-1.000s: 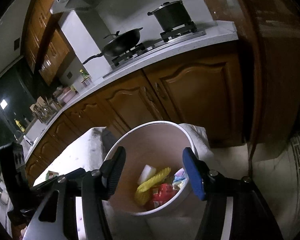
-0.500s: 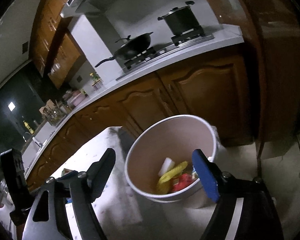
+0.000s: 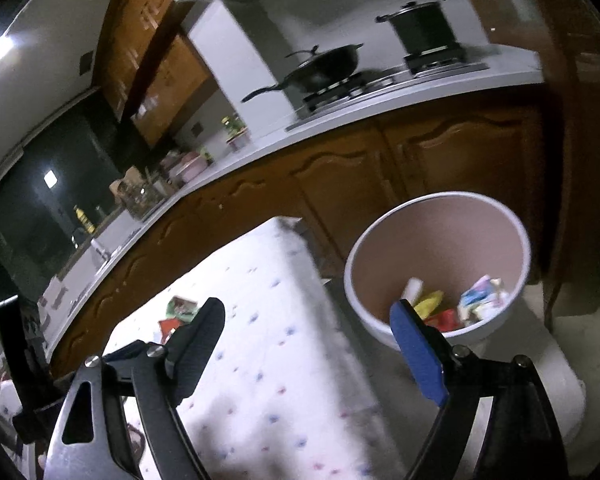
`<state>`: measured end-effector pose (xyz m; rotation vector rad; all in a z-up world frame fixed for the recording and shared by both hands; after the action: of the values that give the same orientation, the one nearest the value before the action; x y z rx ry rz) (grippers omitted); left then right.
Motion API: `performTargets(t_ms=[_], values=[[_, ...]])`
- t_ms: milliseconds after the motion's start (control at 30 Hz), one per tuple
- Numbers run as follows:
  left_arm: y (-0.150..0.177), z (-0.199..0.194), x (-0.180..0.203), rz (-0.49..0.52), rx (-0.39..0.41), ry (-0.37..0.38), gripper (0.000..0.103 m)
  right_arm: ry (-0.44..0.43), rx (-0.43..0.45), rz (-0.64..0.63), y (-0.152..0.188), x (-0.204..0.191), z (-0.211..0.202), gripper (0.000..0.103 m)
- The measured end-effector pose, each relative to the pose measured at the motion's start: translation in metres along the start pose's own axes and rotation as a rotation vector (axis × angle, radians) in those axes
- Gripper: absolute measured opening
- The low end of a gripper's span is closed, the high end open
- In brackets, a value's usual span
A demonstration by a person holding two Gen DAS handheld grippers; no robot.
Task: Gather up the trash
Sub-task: 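Move both open tools back over the remaining trash on the table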
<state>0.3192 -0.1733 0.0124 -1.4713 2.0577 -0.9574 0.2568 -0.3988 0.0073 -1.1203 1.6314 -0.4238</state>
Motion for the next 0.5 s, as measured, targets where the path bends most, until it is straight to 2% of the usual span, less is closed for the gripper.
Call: performTargets(t_ms=[333, 500], values=[[0.022, -0.018, -0.124, -0.13, -0.034, -0.128, 0.062, -0.089, -0.083, -0.062, 0.028, -0.064, 0.041, 0.086], [0.029, -0.02, -0.175, -0.206, -0.058, -0.172, 0.062, -0.122, -0.122, -0.092, 0.041, -0.089, 0.06, 0.086]])
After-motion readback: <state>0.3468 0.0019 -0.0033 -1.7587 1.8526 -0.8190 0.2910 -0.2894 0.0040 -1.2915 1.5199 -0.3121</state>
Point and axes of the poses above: each gripper's, at about its wrist camera, not at the fingertips, and z roughly the way its jaws point, x to its right, y to its underside, the point moved 7 cm from there along z, roughly the way its jaws point, and after that the axes turned 10 degrees about -y, right-handed, at the moved point
